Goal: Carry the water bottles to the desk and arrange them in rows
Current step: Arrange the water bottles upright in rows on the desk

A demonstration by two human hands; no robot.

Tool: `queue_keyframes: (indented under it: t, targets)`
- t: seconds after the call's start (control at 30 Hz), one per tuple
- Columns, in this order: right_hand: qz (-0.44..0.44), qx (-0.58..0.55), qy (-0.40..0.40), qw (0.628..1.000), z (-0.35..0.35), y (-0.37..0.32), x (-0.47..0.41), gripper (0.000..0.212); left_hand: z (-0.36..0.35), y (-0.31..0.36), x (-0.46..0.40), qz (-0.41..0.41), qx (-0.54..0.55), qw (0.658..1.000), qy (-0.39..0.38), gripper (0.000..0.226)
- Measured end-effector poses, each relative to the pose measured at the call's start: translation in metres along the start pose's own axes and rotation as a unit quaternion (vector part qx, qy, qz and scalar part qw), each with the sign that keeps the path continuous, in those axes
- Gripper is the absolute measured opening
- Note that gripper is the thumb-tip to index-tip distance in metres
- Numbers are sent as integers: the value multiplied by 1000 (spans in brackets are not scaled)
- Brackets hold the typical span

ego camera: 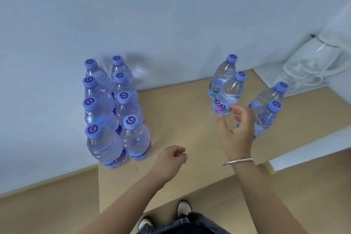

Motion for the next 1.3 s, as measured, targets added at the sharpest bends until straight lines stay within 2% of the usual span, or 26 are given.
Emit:
queue_keyframes:
  t: [0.07, 0.13, 0.27, 0.4, 0.57, 0.73, 0.87, 0.97, 1.13, 1.23, 1.3]
  targets:
    - [-51, 33, 74, 995, 40, 27, -5, 33, -13, 13, -11, -14, -19, 1000, -19, 19]
    - [-130, 48, 99, 985, 68, 59, -5, 47, -26, 23, -21, -22, -36, 998, -36, 18]
    - [-253, 36, 63, 965, 84, 101, -15, 74, -50, 39, -36, -32, -59, 996, -65, 20]
    - [-224, -26, -48, 973, 69, 116, -32, 58, -62, 45, -42, -27, -59, 995, -70, 19]
    - [-235, -59, -42, 969, 63, 126, -28, 58, -60, 46, -44, -17, -45, 998, -40, 23]
    - [-203, -72, -49, 975, 67, 125, -23, 54, -58, 36, -41, 9, 21, 999, -27, 21]
    - [-154, -158, -154, 963, 61, 97, -35, 52, -56, 29, -36, 28, 43, 999, -13, 16]
    - [-102, -216, -254, 937, 52, 59, -41, 49, -55, 29, -28, 46, 114, 992, -16, 15]
    - [-57, -275, -393, 876, 32, -4, -34, 58, -49, 31, -1, 39, 273, 954, -118, 35]
    - [-33, -332, -477, 813, 22, -42, -21, 69, -45, 27, 27, 48, 337, 925, -170, 43]
    - [-24, -341, -517, 785, 18, -63, -11, 63, -42, 25, 43, 38, 355, 915, -189, 44]
Point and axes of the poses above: each hand's wrist, its own x-axis away from the middle knuckle, its own z-axis out of the back of the hand, y = z × x, the point moved 5 cm from there along -x, towards the middle knuckle, and after that the axes turned 12 degrees about -y, right-handed, at the moved point
